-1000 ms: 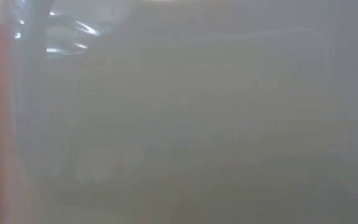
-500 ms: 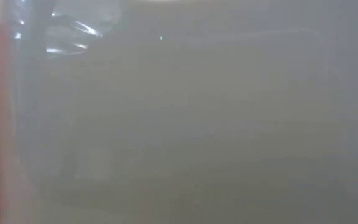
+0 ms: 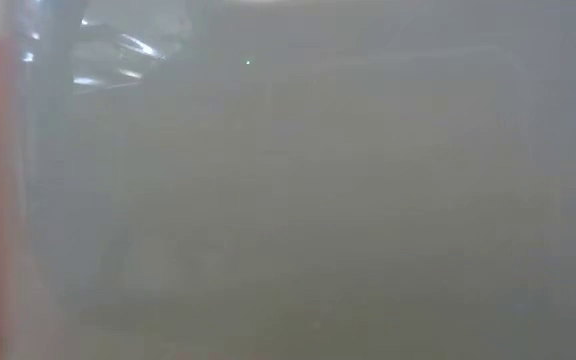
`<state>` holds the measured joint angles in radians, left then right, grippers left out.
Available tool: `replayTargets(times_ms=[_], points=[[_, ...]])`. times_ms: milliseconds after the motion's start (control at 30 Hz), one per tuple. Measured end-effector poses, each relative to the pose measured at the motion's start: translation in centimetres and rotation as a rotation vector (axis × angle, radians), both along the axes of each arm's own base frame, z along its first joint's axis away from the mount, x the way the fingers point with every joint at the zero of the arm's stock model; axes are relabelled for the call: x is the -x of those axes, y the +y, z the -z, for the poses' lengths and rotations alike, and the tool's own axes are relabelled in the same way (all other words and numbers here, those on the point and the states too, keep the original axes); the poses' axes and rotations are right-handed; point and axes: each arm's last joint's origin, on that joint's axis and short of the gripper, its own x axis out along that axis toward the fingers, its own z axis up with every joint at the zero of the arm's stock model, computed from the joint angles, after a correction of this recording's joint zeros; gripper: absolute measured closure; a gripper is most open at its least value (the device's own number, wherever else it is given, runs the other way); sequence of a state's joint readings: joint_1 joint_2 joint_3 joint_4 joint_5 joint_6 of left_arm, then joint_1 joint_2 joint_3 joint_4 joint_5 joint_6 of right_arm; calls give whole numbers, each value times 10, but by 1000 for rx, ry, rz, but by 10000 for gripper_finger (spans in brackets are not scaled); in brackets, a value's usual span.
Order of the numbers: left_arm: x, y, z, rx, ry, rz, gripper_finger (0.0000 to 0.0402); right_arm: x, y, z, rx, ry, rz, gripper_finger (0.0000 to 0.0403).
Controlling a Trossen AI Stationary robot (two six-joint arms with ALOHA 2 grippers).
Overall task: Pick & Place Food Item
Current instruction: Put the blue food coloring bottle into the black bin
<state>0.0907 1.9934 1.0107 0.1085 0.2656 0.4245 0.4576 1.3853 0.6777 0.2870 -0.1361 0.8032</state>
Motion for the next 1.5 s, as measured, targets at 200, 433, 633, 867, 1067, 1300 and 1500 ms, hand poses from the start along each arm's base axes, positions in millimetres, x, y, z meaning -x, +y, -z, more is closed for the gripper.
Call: replayTargets(times_ms=[200,433,633,867,1067,1300,1500], points=[[-1,-2,0,40,-9,0,291,0,0,0,0,0,1,232],[-2,-1,-1,38,-26,-15,337,-1,-2,0,8,-5,7,232],[0,-3,-23,-111,-76,-90,334,-7,-15,0,14,-5,63,232],[7,-23,-82,-439,-237,-144,339,-17,-40,0,127,-55,182,232],[18,-47,-118,-614,-327,-190,334,-22,-60,-1,299,-154,398,232],[25,-63,-134,-718,-375,-222,339,-21,-81,-6,298,-417,540,231],[25,-68,-135,-729,-386,-197,332,-27,-95,-7,279,-496,631,194]])
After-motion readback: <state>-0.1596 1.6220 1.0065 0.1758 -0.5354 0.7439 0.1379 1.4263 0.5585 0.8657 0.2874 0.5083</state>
